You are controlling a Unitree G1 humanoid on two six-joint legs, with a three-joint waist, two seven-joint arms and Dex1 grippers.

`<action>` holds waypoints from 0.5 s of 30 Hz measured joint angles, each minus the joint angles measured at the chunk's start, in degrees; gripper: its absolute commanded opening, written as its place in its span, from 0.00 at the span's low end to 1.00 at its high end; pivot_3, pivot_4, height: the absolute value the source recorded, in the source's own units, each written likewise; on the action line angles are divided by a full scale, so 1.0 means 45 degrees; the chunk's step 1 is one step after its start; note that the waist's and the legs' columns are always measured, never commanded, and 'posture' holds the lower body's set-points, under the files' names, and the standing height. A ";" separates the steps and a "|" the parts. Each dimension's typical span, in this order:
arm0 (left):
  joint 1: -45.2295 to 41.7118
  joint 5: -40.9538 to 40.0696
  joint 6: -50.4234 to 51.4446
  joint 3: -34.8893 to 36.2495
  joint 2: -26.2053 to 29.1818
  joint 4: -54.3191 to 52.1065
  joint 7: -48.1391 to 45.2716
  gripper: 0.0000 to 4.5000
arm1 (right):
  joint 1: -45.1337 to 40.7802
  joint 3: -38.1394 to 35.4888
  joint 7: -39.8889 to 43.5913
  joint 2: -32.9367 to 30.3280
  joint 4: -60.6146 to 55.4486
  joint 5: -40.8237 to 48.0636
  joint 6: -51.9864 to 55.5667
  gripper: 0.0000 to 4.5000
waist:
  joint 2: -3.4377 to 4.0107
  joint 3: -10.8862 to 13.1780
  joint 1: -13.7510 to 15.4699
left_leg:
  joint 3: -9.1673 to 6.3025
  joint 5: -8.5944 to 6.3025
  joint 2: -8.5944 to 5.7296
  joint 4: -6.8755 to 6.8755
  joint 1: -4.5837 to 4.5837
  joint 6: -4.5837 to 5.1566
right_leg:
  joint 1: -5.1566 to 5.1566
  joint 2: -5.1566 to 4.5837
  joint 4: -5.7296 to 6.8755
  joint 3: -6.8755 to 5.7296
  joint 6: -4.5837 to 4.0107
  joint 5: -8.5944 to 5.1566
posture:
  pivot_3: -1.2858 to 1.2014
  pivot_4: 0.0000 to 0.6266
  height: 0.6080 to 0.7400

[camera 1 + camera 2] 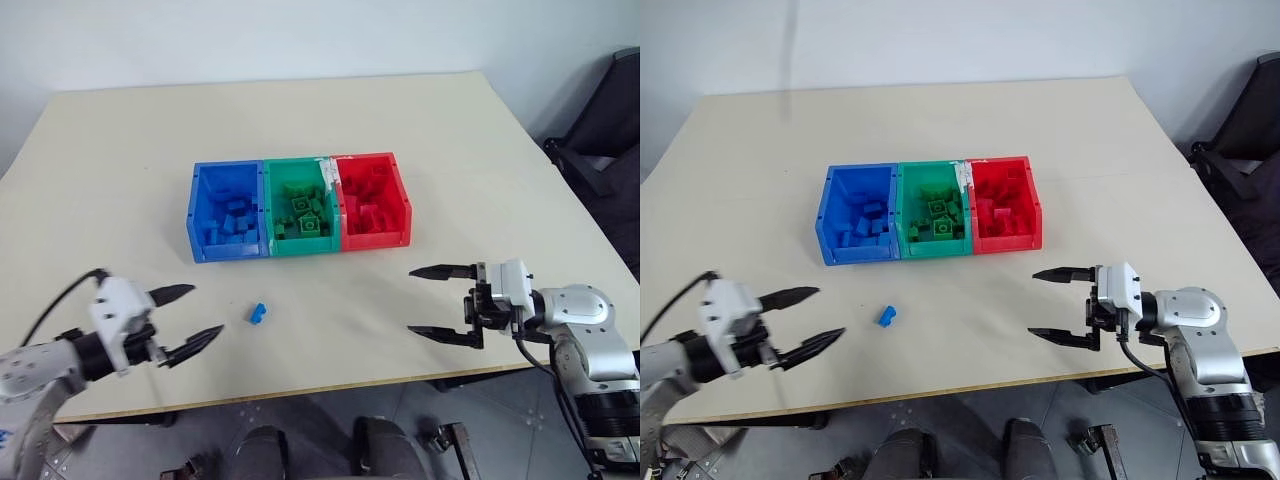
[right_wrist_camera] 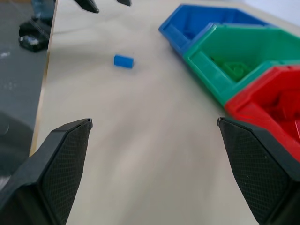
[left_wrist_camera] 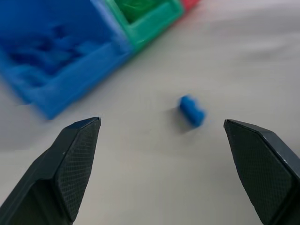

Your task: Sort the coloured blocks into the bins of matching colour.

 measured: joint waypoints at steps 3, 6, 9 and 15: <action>-0.0939 0.0113 0.1577 -0.1436 -0.0325 -0.0456 0.1282 0.99 | 0.0354 -0.0192 0.0082 -0.0270 0.0208 -0.0002 -0.0087 1.00 | 0.0000 0.0000 -0.0010 | -0.0001 0.0000 -0.0002 0.0009 -0.0002 0.0000 | 0.0000 -0.0001 0.0003 0.0004 0.0001 0.0000 | 0.52 0.24 1.00; -0.2054 0.0301 0.3239 -0.2567 -0.0560 -0.0912 0.2586 0.99 | 0.0718 -0.0551 0.0059 -0.0475 0.0337 -0.0009 -0.0151 1.00 | 0.0000 0.0001 0.0016 | -0.0003 0.0000 -0.0002 0.0018 -0.0001 0.0000 | 0.0006 0.0000 0.0005 0.0004 0.0002 0.0001 | 0.52 0.24 1.00; -0.2986 0.0566 0.4668 -0.3288 -0.0782 -0.0889 0.3604 0.99 | 0.1305 -0.0758 -0.0108 -0.0518 0.0249 -0.0012 -0.0259 1.00 | 0.0000 0.0001 0.0040 | -0.0007 0.0001 -0.0002 0.0022 0.0000 -0.0002 | 0.0008 0.0002 0.0006 0.0004 0.0001 0.0001 | 0.52 0.24 1.00; -0.3649 0.1025 0.5555 -0.3909 -0.0849 -0.0636 0.4248 0.73 | 0.2333 -0.0956 -0.0752 -0.0516 -0.0842 0.0018 -0.0202 1.00 | 0.0001 0.0000 0.0020 | -0.0007 0.0004 -0.0002 0.0023 0.0006 -0.0007 | 0.0009 0.0004 0.0006 0.0005 0.0001 0.0001 | 0.52 0.24 1.00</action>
